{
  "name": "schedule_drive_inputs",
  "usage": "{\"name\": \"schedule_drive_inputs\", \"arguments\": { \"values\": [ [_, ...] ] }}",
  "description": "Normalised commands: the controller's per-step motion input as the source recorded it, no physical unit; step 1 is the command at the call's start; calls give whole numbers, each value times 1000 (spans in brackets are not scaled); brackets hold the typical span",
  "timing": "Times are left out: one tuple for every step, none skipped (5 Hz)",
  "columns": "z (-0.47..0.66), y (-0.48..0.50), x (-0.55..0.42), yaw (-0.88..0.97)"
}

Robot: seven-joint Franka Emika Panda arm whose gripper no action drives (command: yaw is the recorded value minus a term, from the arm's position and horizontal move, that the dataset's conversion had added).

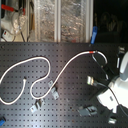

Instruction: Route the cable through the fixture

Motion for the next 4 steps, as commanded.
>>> {"name": "schedule_drive_inputs", "arguments": {
  "values": [
    [30,-5,-19,0],
    [292,-51,-76,-146],
    [101,-1,0,-140],
    [33,0,1,0]
  ]
}}
